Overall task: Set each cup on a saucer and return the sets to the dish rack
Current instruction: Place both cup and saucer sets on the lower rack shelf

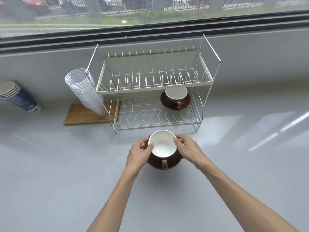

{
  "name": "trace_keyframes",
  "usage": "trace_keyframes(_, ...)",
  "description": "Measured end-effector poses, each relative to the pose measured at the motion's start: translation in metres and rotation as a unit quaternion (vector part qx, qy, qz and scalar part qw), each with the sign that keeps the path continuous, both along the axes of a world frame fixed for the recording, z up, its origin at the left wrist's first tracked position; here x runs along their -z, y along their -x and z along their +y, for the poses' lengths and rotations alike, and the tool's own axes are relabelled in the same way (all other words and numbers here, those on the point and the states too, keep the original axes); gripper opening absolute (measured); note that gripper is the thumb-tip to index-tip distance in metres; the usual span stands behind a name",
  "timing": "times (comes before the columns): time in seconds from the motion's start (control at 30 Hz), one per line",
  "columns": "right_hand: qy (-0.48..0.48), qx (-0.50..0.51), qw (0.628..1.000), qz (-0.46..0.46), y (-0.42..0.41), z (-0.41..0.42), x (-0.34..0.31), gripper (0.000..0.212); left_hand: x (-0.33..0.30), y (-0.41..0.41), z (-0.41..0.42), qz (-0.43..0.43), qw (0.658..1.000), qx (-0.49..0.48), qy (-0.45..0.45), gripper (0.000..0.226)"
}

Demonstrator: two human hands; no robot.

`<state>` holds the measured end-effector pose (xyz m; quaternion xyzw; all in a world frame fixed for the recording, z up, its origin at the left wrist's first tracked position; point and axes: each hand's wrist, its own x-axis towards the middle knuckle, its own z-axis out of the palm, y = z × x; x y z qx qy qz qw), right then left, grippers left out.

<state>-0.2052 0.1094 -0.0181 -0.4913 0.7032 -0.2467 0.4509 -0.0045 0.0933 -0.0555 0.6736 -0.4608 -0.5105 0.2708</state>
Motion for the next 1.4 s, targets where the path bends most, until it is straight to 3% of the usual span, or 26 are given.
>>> trace_keyframes(0.5,0.053,0.009,0.999,-0.008,-0.048,-0.091,-0.027,0.031,-0.028,-0.042,-0.095,-0.020,0.998,-0.027,0.061,0.021)
trace_keyframes(0.7,0.052,0.017,0.998,-0.005,-0.063,-0.140,-0.029,0.032,-0.039,-0.047,-0.148,-0.042,0.996,-0.034,0.077,0.031)
trace_keyframes(0.87,0.057,0.012,0.998,-0.007,-0.070,-0.177,-0.023,0.037,-0.036,-0.051,-0.180,-0.054,0.995,-0.047,0.064,0.054)
trace_keyframes(0.93,0.035,0.018,0.999,-0.012,-0.073,-0.192,-0.015,0.039,-0.029,-0.055,-0.192,-0.052,0.996,-0.054,0.049,0.055)
trace_keyframes(1.03,0.019,0.020,0.999,-0.033,-0.077,-0.207,-0.006,0.034,-0.023,-0.062,-0.205,-0.041,0.997,-0.057,0.028,0.034)
trace_keyframes(1.2,0.036,0.000,0.999,-0.035,-0.083,-0.226,0.006,0.036,-0.021,-0.063,-0.214,-0.015,0.998,-0.062,0.006,0.052)
trace_keyframes(1.4,0.037,-0.018,0.999,-0.011,-0.085,-0.240,0.019,0.041,-0.008,-0.067,-0.225,-0.017,0.997,-0.078,-0.003,0.049)
